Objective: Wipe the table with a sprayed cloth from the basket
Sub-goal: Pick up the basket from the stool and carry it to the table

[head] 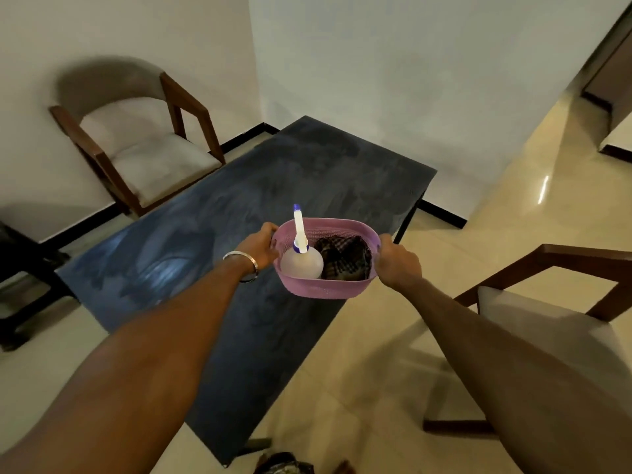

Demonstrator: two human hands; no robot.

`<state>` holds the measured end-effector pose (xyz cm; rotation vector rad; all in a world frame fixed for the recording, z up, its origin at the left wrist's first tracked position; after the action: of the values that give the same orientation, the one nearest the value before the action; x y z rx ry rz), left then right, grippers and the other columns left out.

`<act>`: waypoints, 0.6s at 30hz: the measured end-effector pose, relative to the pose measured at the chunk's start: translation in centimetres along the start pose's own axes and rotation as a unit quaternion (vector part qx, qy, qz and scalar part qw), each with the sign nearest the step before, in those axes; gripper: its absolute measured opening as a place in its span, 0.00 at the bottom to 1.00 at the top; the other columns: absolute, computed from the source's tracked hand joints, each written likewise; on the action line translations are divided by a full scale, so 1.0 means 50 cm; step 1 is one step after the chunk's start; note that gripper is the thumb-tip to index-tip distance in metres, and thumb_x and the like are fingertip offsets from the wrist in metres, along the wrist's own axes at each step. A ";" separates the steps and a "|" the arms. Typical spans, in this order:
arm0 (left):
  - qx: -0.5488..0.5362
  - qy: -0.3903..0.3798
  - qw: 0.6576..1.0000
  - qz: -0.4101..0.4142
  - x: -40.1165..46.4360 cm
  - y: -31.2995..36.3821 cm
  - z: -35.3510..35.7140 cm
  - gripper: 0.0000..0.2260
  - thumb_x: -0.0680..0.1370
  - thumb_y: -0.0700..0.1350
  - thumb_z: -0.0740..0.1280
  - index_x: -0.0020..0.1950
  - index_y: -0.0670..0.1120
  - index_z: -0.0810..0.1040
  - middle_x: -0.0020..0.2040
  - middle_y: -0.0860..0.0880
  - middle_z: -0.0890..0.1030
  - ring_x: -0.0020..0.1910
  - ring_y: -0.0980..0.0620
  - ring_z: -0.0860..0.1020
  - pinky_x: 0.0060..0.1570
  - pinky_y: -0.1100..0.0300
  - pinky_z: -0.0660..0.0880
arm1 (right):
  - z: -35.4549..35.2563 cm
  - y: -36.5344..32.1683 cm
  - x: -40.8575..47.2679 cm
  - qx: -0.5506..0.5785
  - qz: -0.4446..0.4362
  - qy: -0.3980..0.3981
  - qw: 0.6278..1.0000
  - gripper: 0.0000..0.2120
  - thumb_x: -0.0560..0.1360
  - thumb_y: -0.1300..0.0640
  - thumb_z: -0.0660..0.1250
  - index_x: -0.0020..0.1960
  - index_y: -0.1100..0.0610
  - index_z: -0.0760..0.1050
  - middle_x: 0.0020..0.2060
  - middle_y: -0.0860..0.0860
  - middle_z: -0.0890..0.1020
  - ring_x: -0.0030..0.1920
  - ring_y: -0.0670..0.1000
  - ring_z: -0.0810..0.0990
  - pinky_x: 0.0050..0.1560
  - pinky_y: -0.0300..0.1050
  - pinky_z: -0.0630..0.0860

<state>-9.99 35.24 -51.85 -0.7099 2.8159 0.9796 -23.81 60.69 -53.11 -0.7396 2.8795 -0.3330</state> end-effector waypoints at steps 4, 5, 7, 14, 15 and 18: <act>-0.006 0.018 1.000 -0.018 0.010 0.020 0.003 0.19 0.79 0.45 0.65 0.67 0.48 0.64 0.61 0.45 0.76 0.50 0.50 0.75 0.53 0.54 0.76 | -0.017 0.017 0.032 -0.008 -0.031 -0.001 0.999 0.09 0.83 0.51 0.55 0.60 0.54 0.67 0.45 0.51 0.80 0.44 0.57 0.81 0.49 0.57 0.79; -0.008 0.021 1.000 -0.022 0.016 0.023 0.003 0.19 0.79 0.45 0.66 0.67 0.48 0.64 0.62 0.45 0.76 0.50 0.50 0.74 0.54 0.53 0.76 | -0.020 0.019 0.042 -0.007 -0.033 -0.004 0.999 0.10 0.84 0.51 0.54 0.60 0.54 0.67 0.45 0.52 0.80 0.44 0.57 0.81 0.50 0.58 0.79; -0.014 0.032 0.999 -0.029 0.031 0.026 0.002 0.19 0.79 0.45 0.66 0.68 0.48 0.64 0.62 0.45 0.76 0.50 0.50 0.74 0.54 0.52 0.76 | -0.022 0.021 0.072 -0.003 -0.046 -0.007 0.999 0.09 0.83 0.51 0.54 0.60 0.54 0.67 0.46 0.52 0.81 0.45 0.57 0.81 0.51 0.59 0.79; -0.037 0.065 0.995 -0.061 0.140 0.018 -0.004 0.18 0.79 0.44 0.65 0.67 0.48 0.64 0.61 0.45 0.76 0.51 0.50 0.74 0.53 0.54 0.76 | -0.032 0.010 0.231 -0.011 -0.103 -0.028 0.994 0.11 0.83 0.50 0.57 0.61 0.55 0.67 0.48 0.52 0.81 0.47 0.55 0.81 0.53 0.58 0.79; -0.038 0.069 0.995 -0.068 0.156 0.016 -0.006 0.18 0.79 0.44 0.65 0.67 0.48 0.64 0.61 0.44 0.76 0.51 0.50 0.74 0.53 0.54 0.75 | -0.032 0.007 0.256 -0.011 -0.110 -0.034 0.993 0.11 0.83 0.49 0.57 0.61 0.54 0.67 0.48 0.52 0.81 0.47 0.55 0.81 0.53 0.58 0.78; -0.045 0.084 0.991 -0.096 0.214 0.005 -0.021 0.19 0.80 0.43 0.64 0.68 0.48 0.63 0.62 0.44 0.75 0.50 0.49 0.74 0.52 0.55 0.74 | -0.031 -0.011 0.349 -0.021 -0.139 -0.034 0.989 0.11 0.81 0.49 0.59 0.60 0.53 0.66 0.46 0.49 0.81 0.46 0.54 0.81 0.52 0.56 0.78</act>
<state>-19.54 30.52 -53.18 -1.1005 2.7853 1.0647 -39.01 51.93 -53.03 -1.1403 2.7272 -0.2746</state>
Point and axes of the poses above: each hand's wrist, its own x-axis towards the middle knuckle, its own z-axis out of the palm, y = z × x, the point moved 7 cm from there along x, towards the middle knuckle
